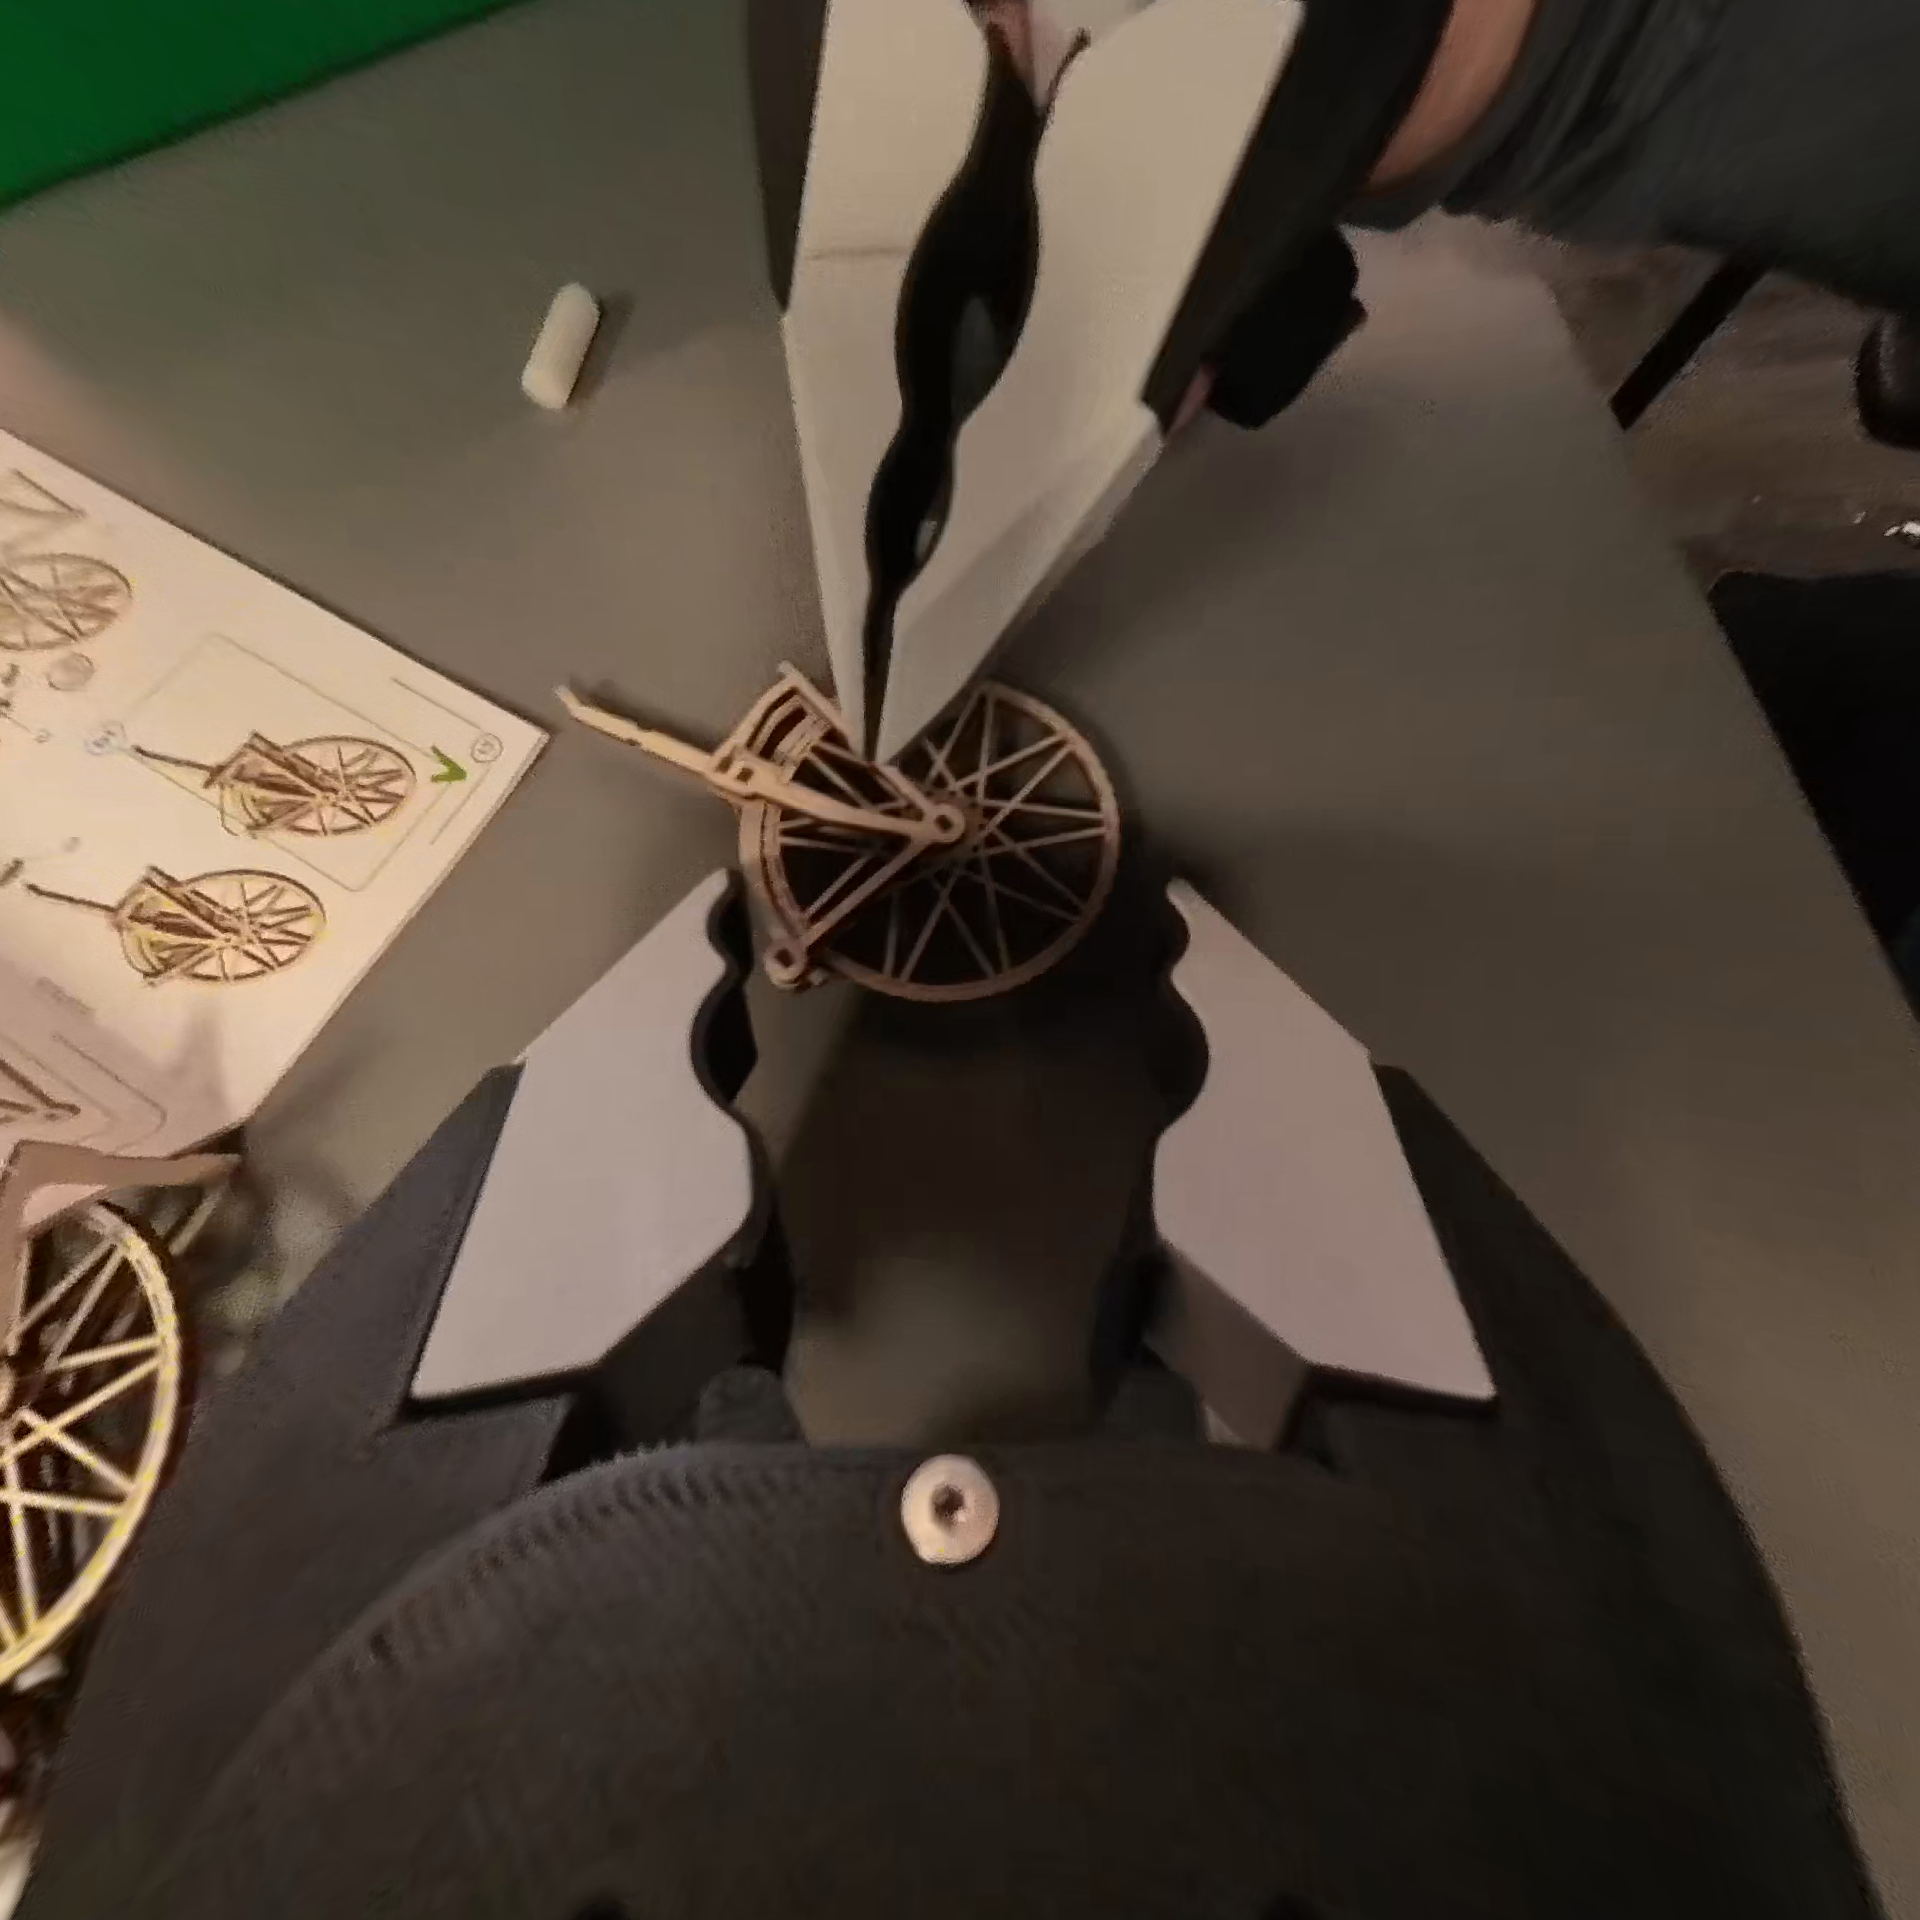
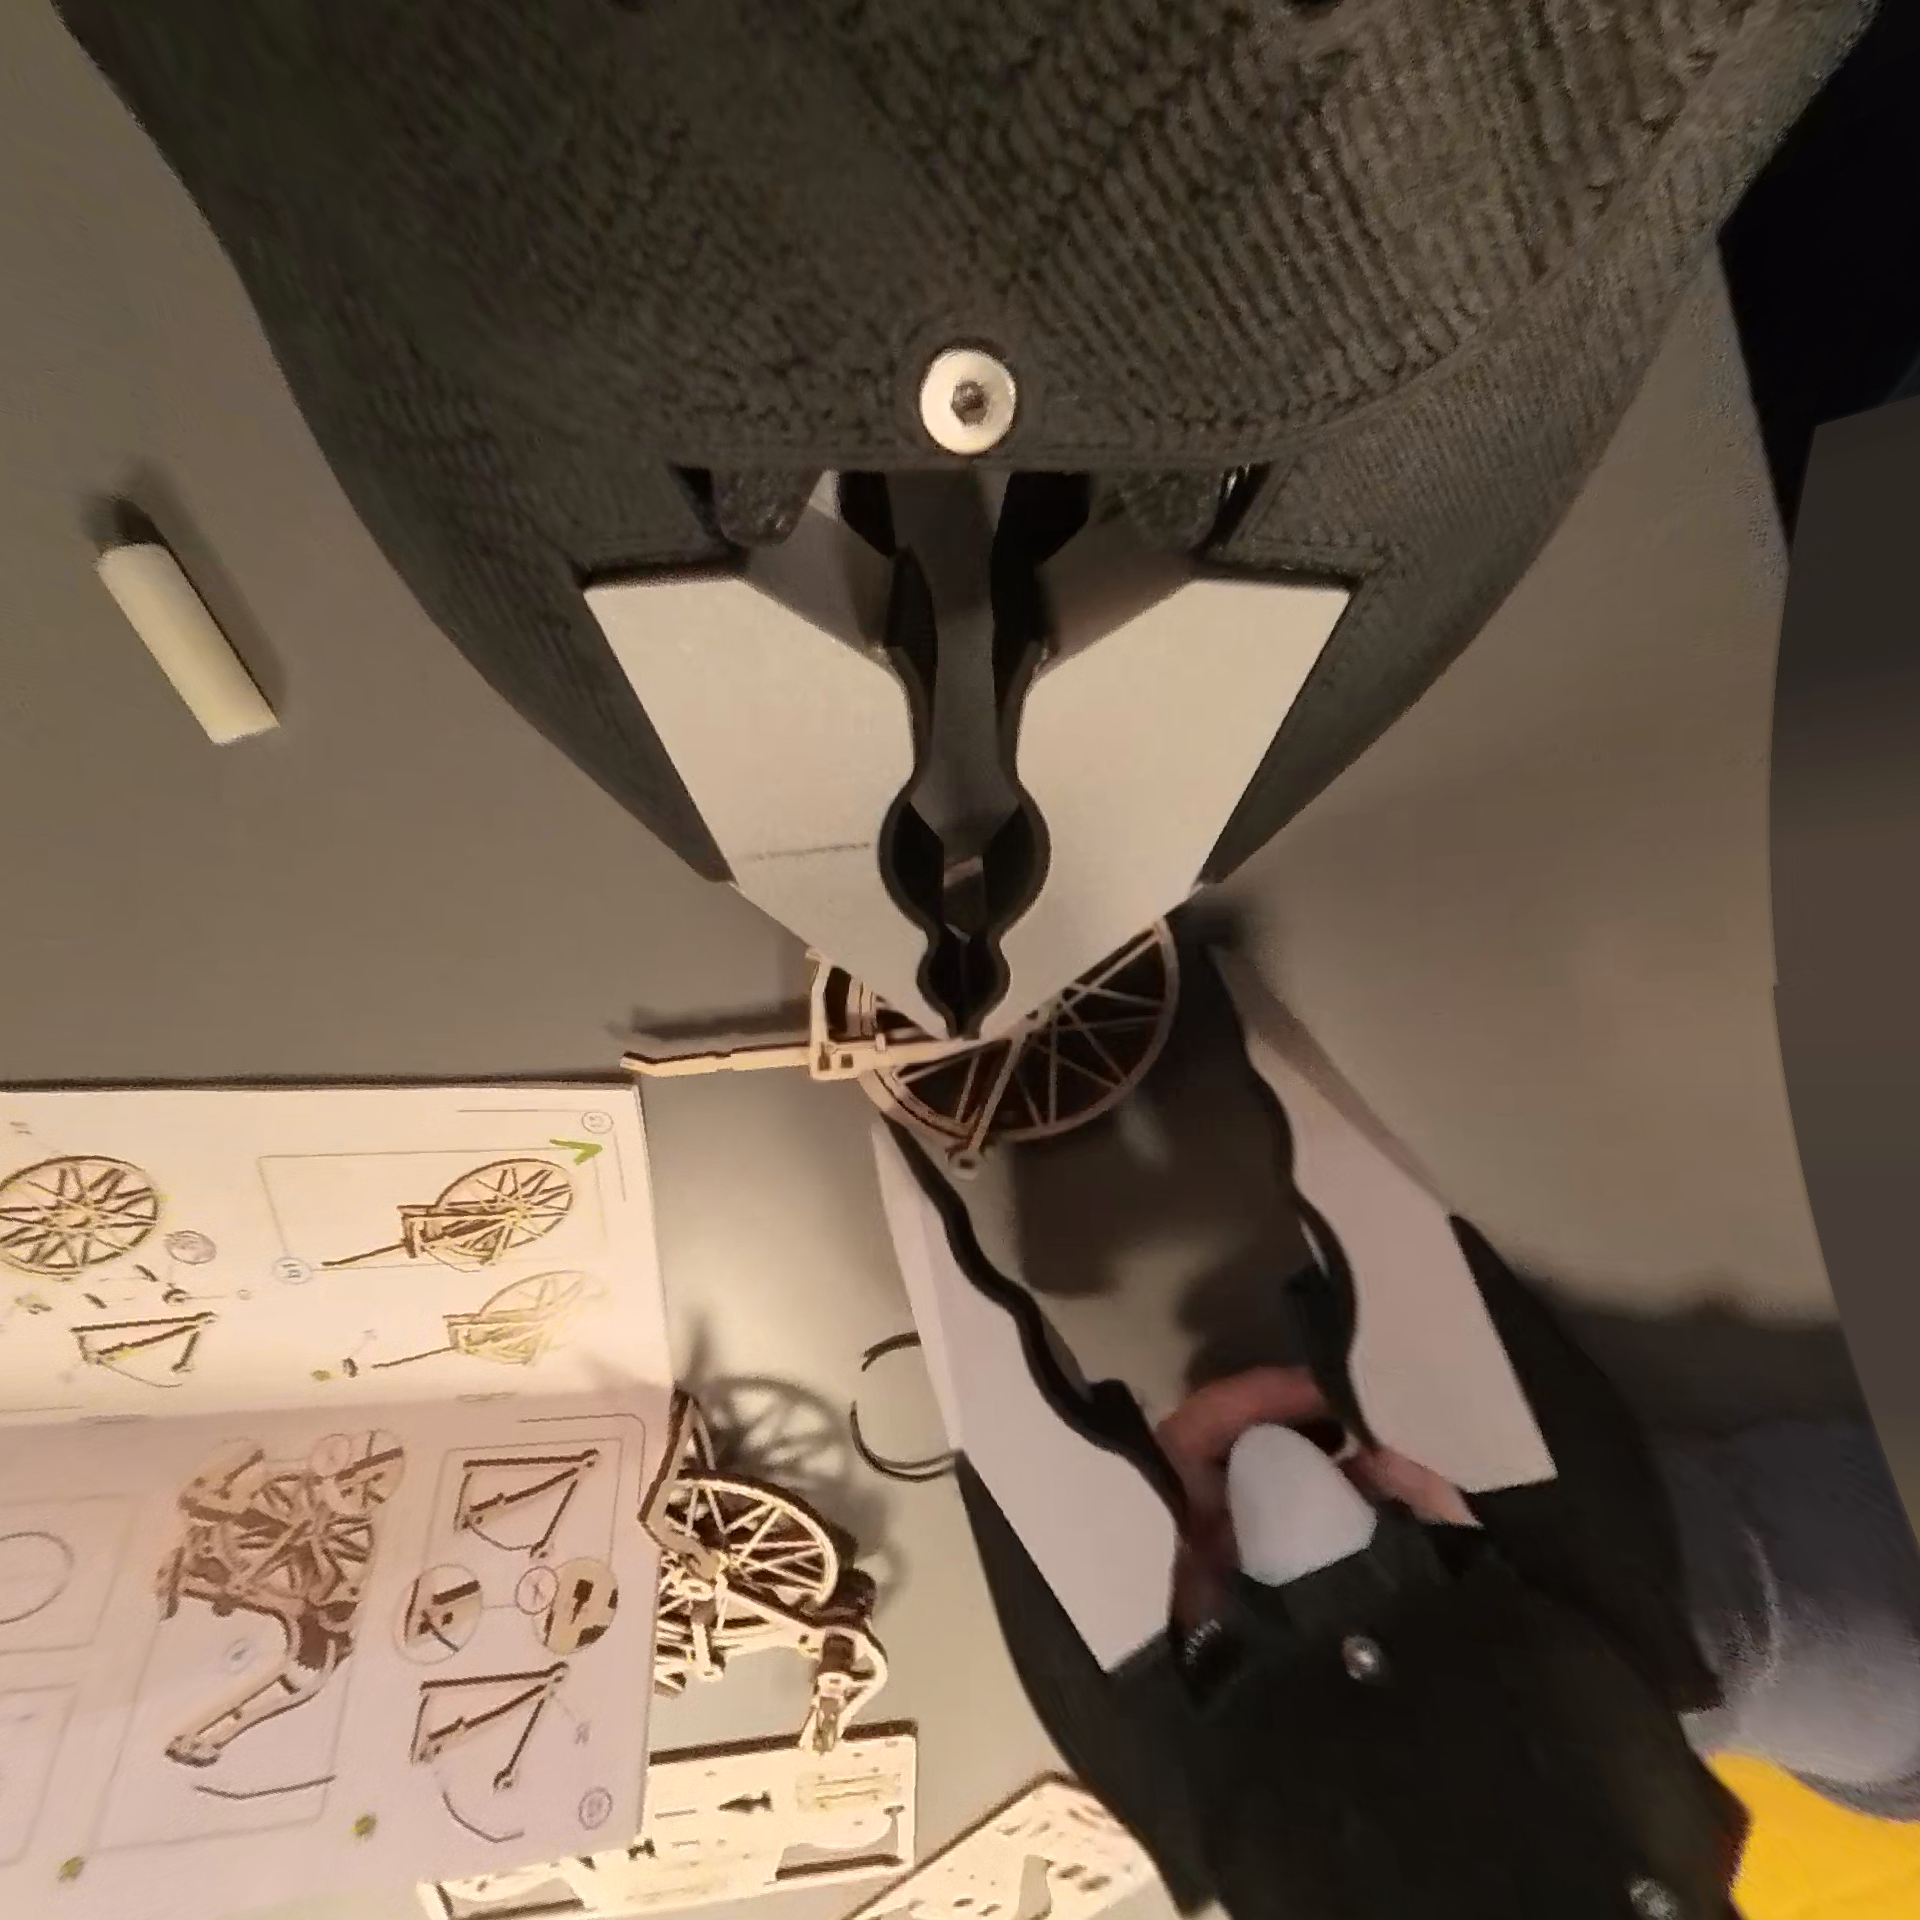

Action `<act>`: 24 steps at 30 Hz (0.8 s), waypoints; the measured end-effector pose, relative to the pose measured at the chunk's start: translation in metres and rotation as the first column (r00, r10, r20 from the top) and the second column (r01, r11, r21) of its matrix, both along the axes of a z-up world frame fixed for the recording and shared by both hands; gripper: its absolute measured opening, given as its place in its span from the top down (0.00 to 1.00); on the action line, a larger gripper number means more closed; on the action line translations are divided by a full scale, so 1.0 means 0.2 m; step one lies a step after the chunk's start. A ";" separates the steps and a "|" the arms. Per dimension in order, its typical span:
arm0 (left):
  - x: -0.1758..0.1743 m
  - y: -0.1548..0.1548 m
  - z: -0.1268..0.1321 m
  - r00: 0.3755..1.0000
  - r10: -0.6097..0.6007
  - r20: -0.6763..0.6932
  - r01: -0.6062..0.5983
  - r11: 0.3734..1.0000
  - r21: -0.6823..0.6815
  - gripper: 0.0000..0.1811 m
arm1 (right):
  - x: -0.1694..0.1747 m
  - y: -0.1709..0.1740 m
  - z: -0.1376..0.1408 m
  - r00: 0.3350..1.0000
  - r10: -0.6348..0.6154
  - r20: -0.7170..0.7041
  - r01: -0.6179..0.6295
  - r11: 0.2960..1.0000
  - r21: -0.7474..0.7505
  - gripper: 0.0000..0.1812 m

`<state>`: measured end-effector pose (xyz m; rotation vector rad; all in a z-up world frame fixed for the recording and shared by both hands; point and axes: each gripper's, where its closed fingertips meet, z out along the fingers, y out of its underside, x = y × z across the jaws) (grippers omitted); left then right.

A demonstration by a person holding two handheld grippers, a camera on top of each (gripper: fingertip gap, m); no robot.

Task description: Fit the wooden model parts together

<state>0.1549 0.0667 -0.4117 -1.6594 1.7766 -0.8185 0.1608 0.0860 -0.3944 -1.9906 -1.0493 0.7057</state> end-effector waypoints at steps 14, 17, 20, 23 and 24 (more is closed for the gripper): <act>0.00 0.03 0.00 1.000 0.008 -0.002 -0.008 1.000 -0.025 0.63 | -0.03 -0.03 -0.03 0.996 0.079 0.047 -0.078 0.997 -0.007 1.00; 0.00 0.03 0.00 1.000 0.009 -0.002 -0.009 1.000 -0.026 0.63 | -0.03 -0.03 -0.04 0.995 0.086 0.058 -0.087 0.996 0.006 1.00; 0.00 0.03 0.00 1.000 0.009 -0.002 -0.009 1.000 -0.027 0.63 | -0.03 -0.03 -0.04 0.995 0.083 0.058 -0.082 0.996 -0.017 1.00; -0.01 0.03 0.00 1.000 0.010 -0.002 -0.010 1.000 -0.028 0.63 | -0.03 -0.03 -0.04 0.990 0.090 0.109 -0.088 0.996 -0.025 1.00; -0.01 0.03 0.00 1.000 0.010 -0.002 -0.010 1.000 -0.029 0.63 | -0.03 -0.04 -0.04 0.987 0.094 0.134 -0.091 0.996 -0.025 1.00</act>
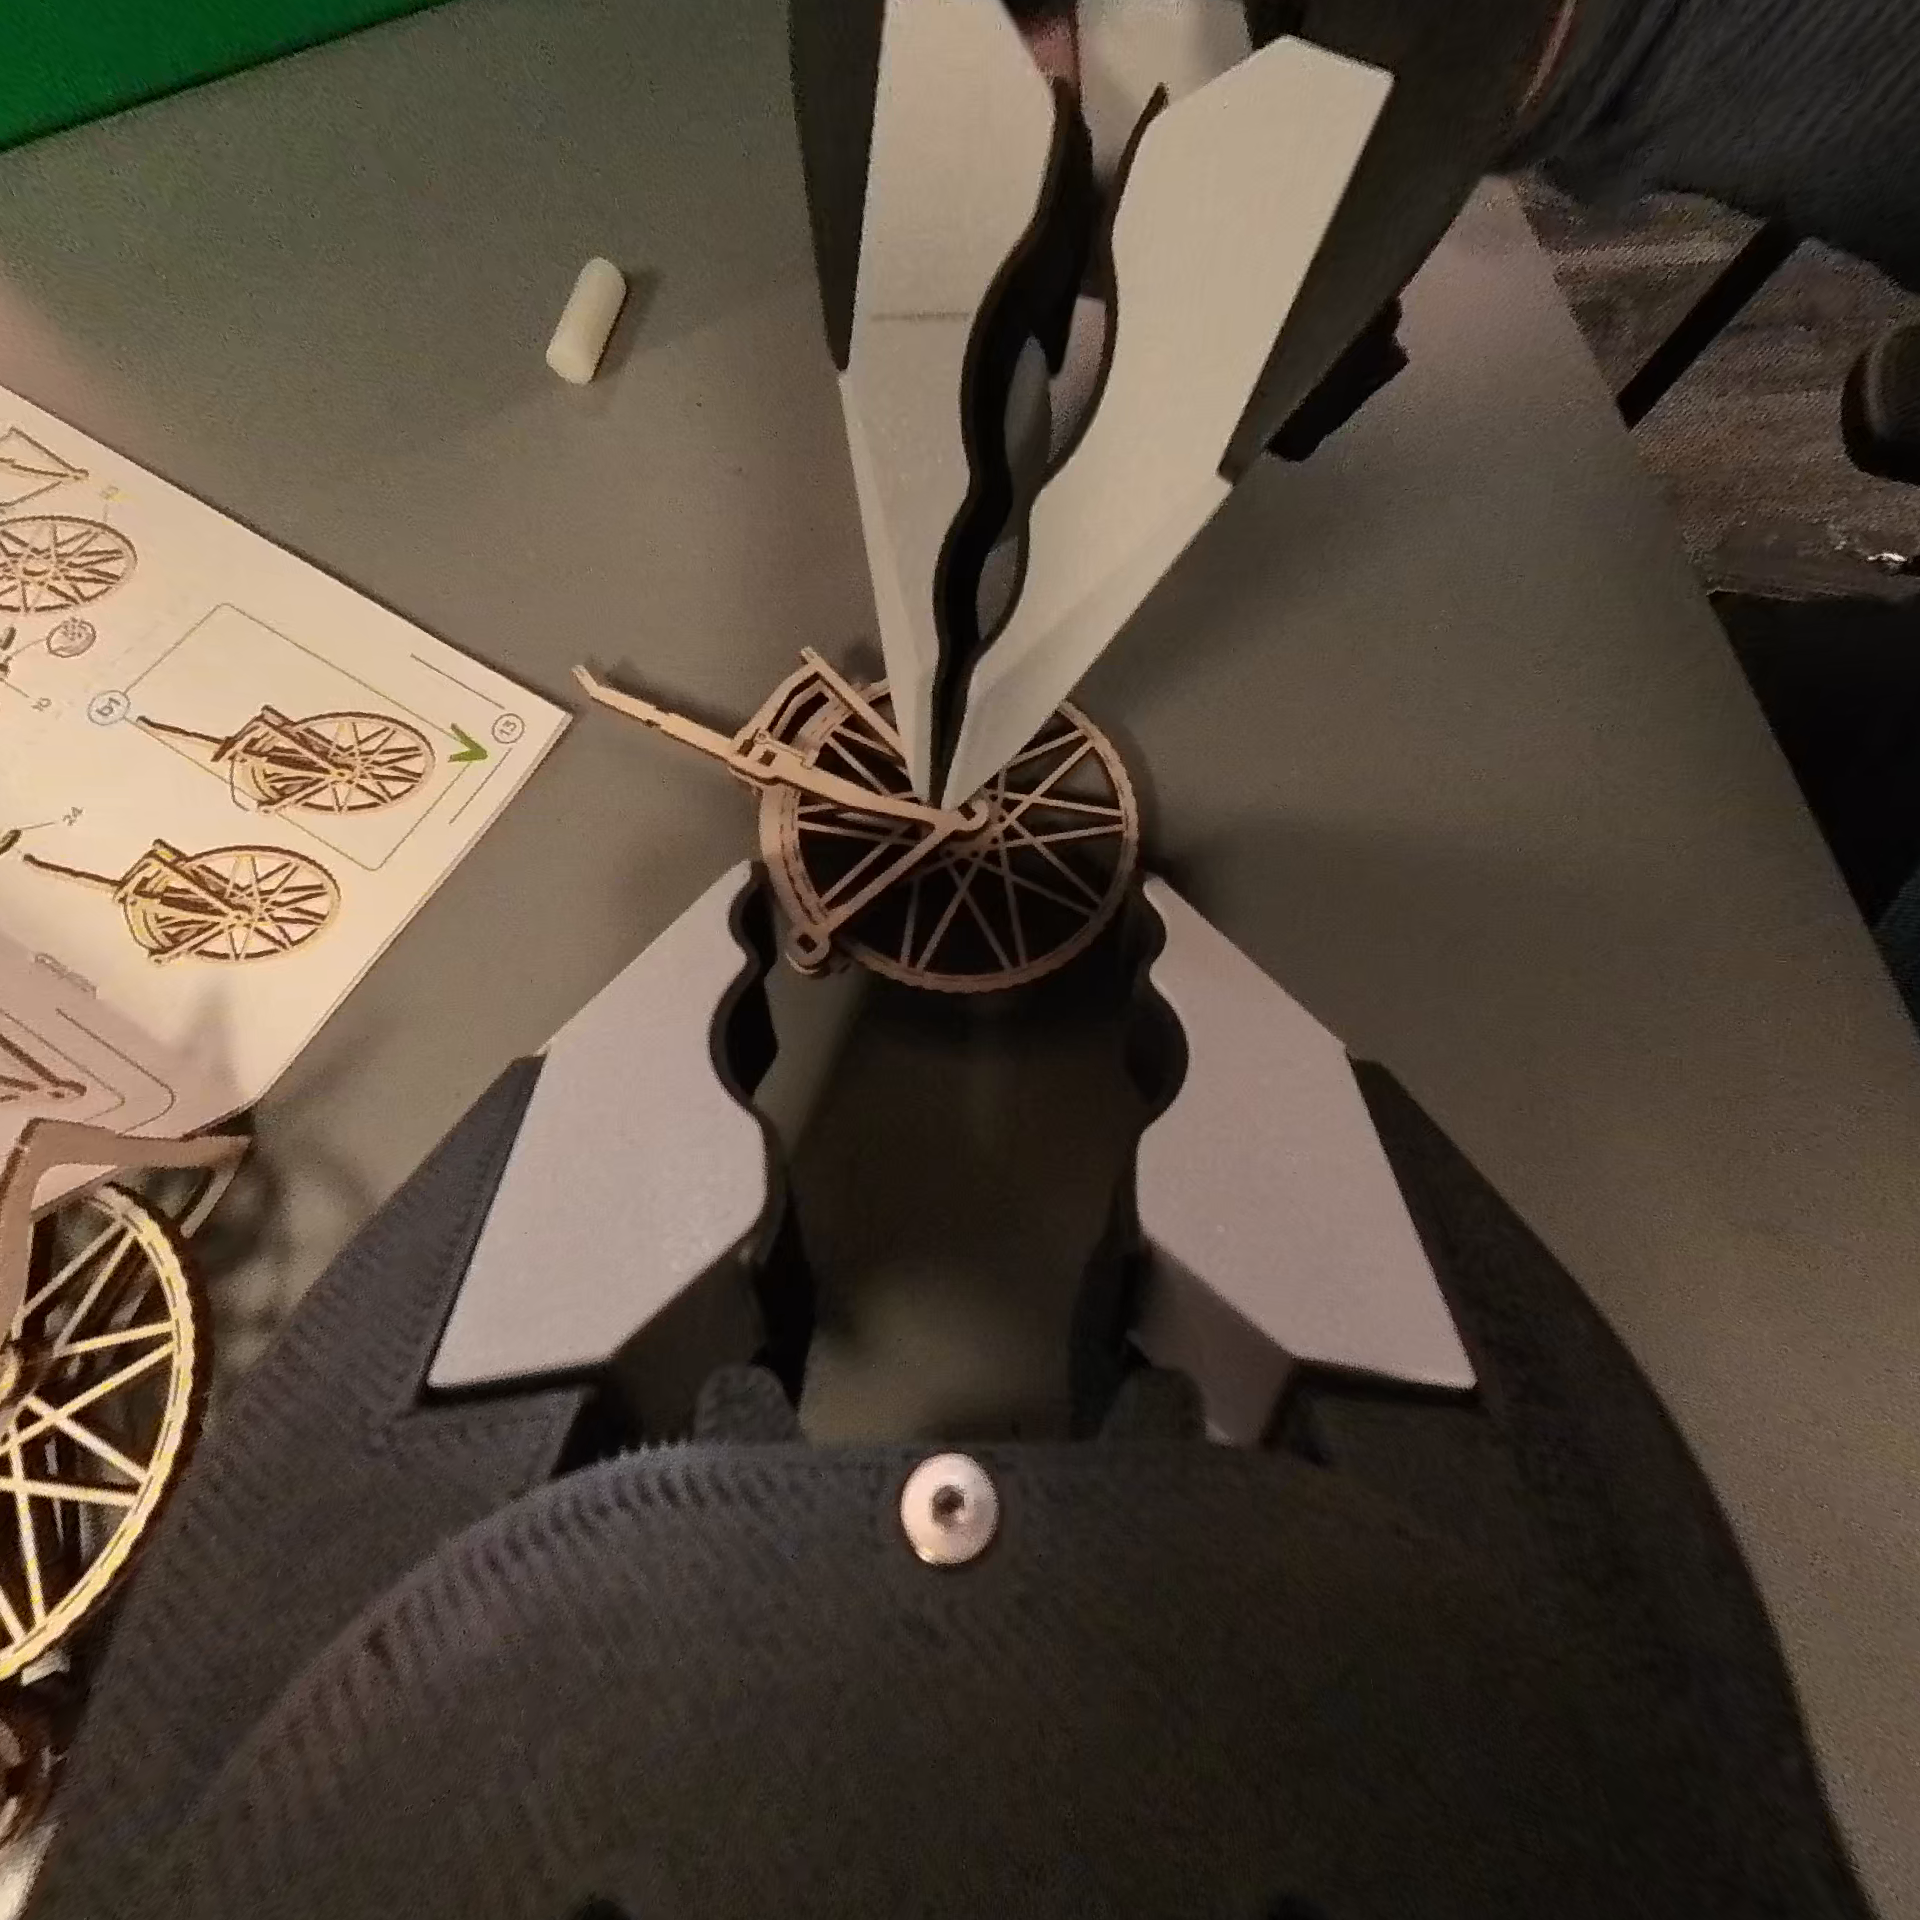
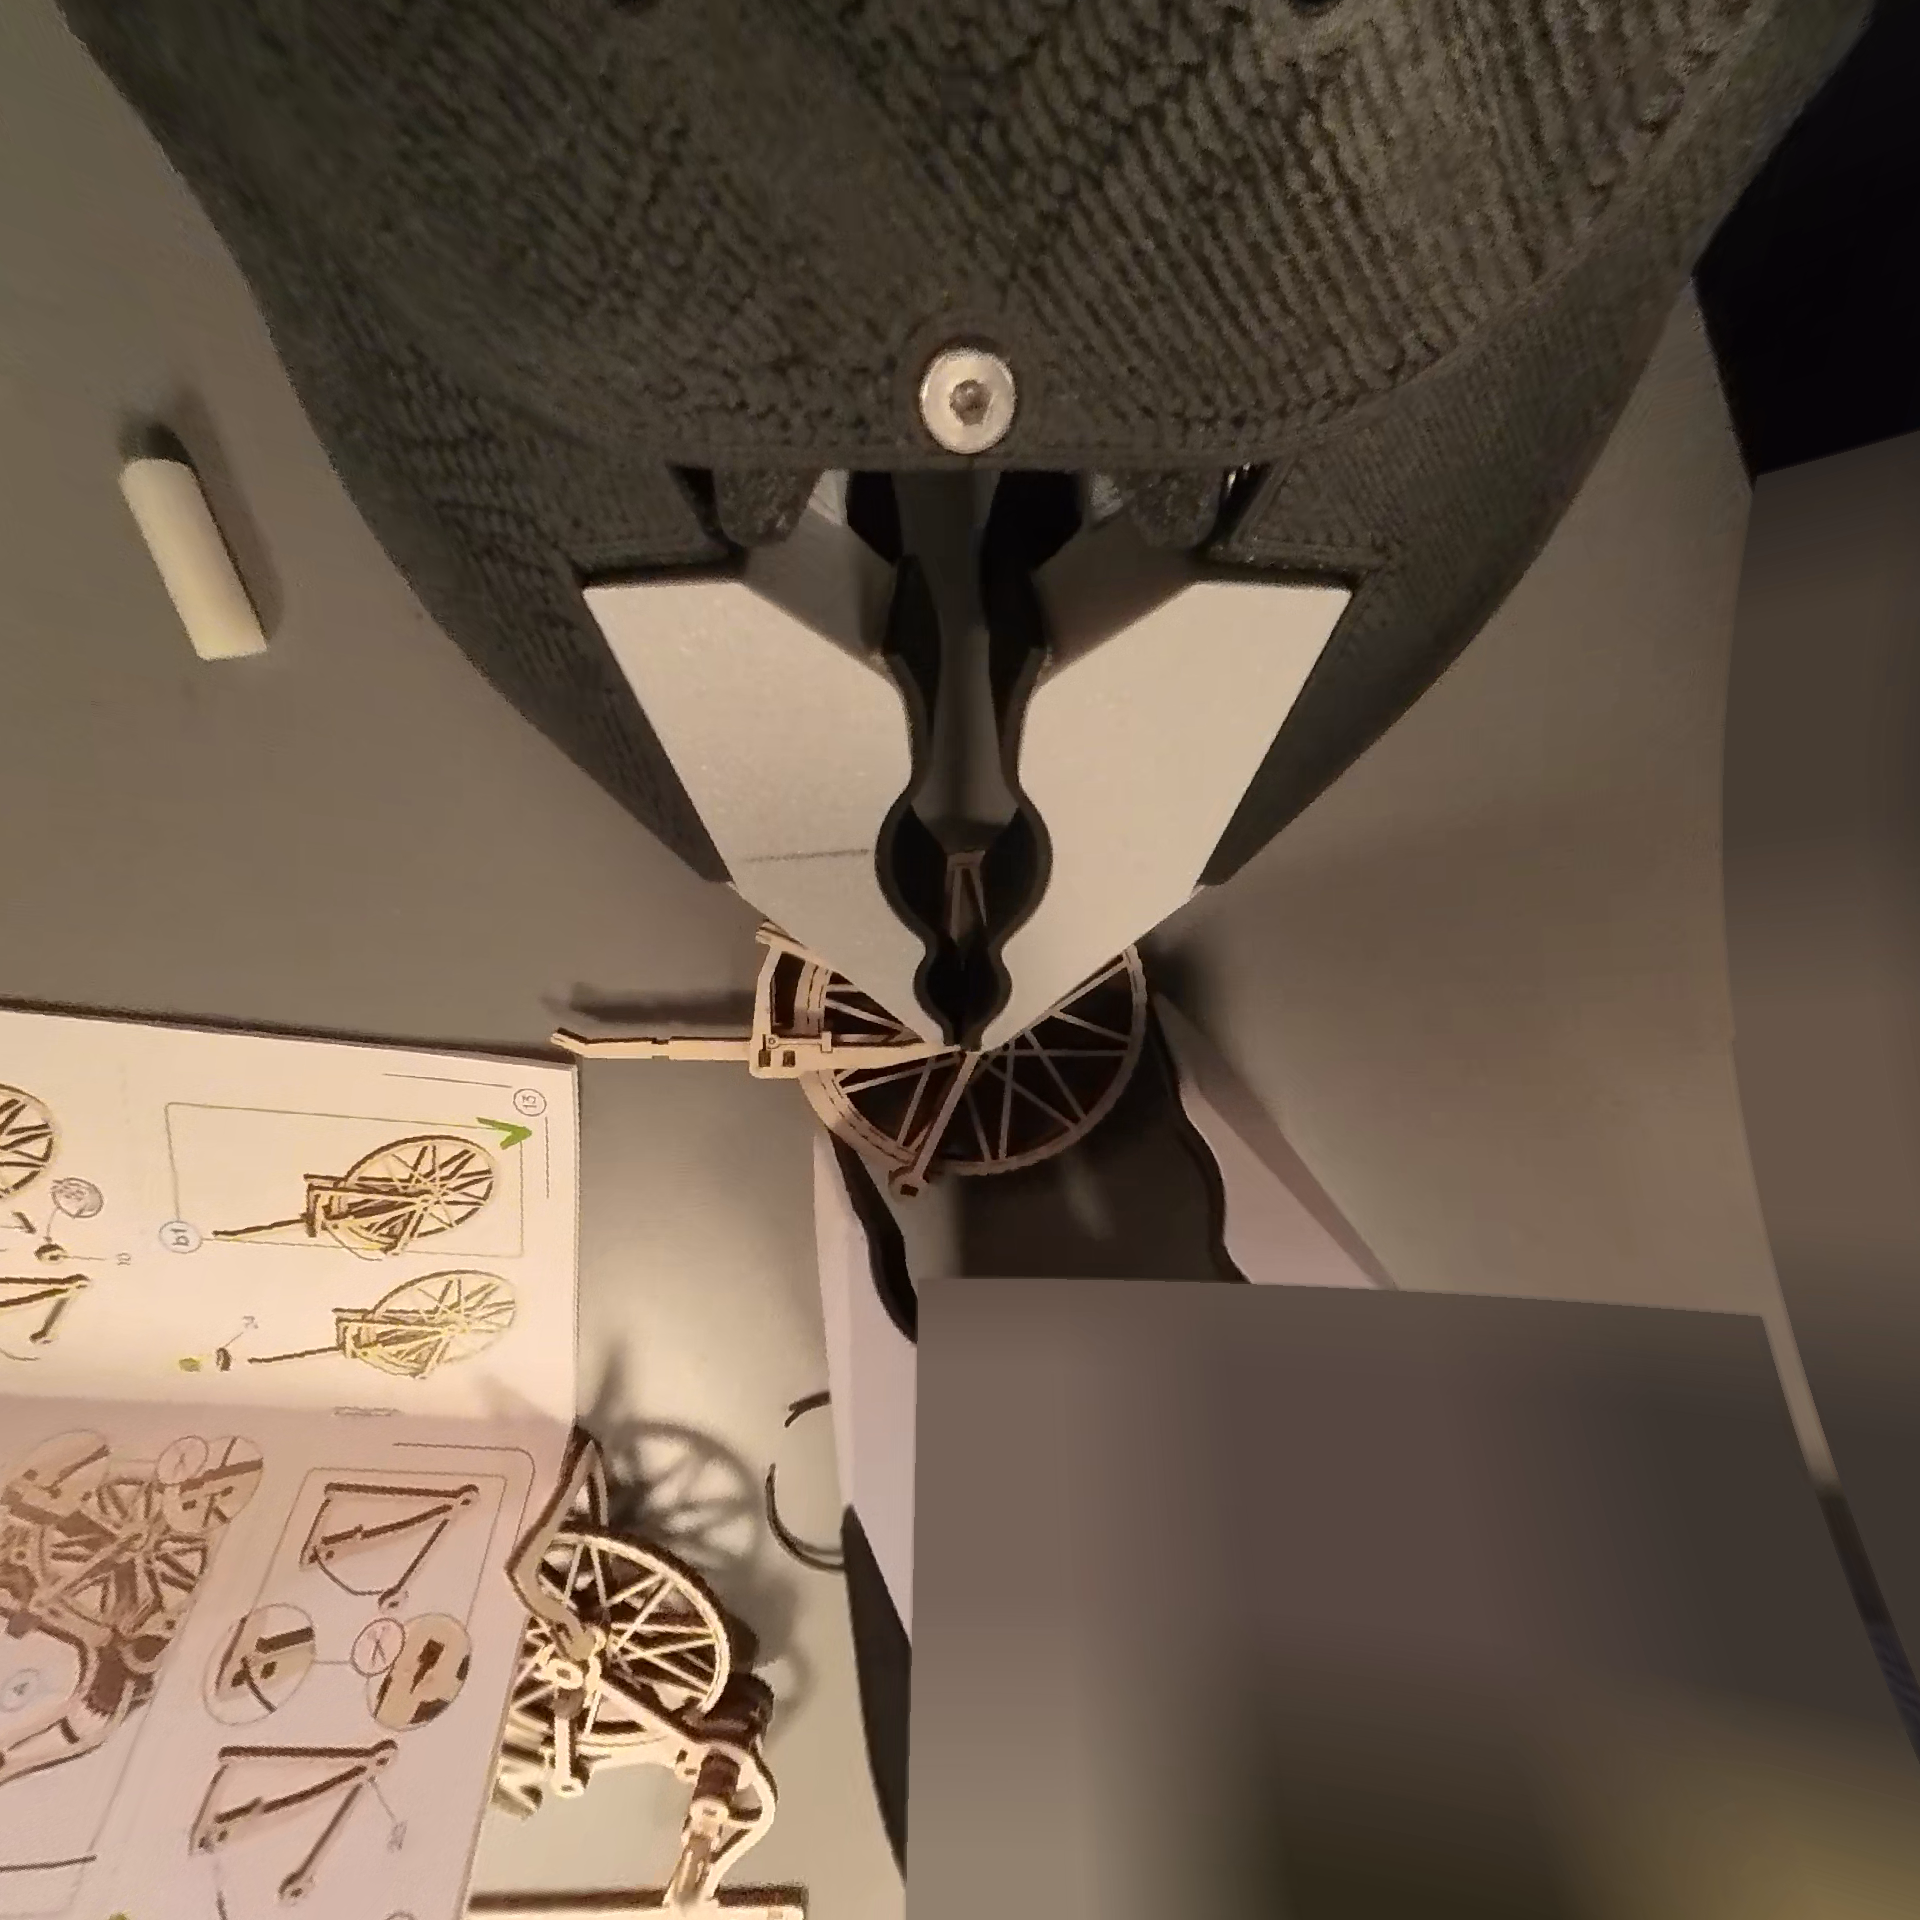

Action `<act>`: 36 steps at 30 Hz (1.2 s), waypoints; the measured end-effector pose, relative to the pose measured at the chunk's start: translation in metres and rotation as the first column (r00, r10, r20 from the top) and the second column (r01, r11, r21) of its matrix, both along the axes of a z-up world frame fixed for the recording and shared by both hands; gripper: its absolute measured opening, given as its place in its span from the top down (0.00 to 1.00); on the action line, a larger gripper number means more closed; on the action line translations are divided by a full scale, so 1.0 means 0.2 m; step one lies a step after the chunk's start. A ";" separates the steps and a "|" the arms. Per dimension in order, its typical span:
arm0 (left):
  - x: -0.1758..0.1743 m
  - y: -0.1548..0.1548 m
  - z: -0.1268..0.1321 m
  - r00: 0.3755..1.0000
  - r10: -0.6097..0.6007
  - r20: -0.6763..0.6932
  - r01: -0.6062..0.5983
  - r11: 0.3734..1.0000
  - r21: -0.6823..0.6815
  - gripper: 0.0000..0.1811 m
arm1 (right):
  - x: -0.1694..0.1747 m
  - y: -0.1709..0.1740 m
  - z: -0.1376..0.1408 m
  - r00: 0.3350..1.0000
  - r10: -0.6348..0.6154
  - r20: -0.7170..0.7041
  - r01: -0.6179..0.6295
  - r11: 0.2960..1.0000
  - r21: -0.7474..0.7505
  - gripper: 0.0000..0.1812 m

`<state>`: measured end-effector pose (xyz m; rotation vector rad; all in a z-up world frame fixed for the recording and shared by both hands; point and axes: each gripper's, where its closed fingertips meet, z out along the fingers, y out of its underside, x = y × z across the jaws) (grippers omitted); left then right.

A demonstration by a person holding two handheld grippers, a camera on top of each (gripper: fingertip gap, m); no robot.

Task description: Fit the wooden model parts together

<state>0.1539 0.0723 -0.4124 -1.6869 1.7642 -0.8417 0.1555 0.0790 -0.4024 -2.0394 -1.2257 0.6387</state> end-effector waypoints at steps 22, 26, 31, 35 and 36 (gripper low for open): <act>0.00 0.00 0.00 1.000 0.011 0.001 -0.011 1.000 -0.004 0.63 | -0.05 0.02 0.10 0.988 0.047 -0.150 -0.048 0.999 -0.005 1.00; 0.00 0.00 0.00 1.000 0.009 0.001 -0.009 1.000 -0.005 0.64 | -0.04 0.02 0.03 0.994 0.062 -0.093 -0.065 0.997 -0.030 1.00; 0.00 0.00 0.00 1.000 0.010 0.001 -0.010 1.000 -0.004 0.64 | -0.03 0.01 0.04 0.989 0.069 -0.133 -0.075 0.997 -0.036 1.00; 0.00 0.00 0.00 1.000 0.010 0.001 -0.010 1.000 -0.005 0.64 | -0.04 0.01 0.08 0.986 0.074 -0.150 -0.077 0.997 -0.015 1.00; 0.00 0.00 0.00 1.000 0.011 0.001 -0.011 1.000 -0.004 0.64 | -0.01 0.00 0.00 0.994 0.086 -0.070 -0.089 0.995 -0.037 1.00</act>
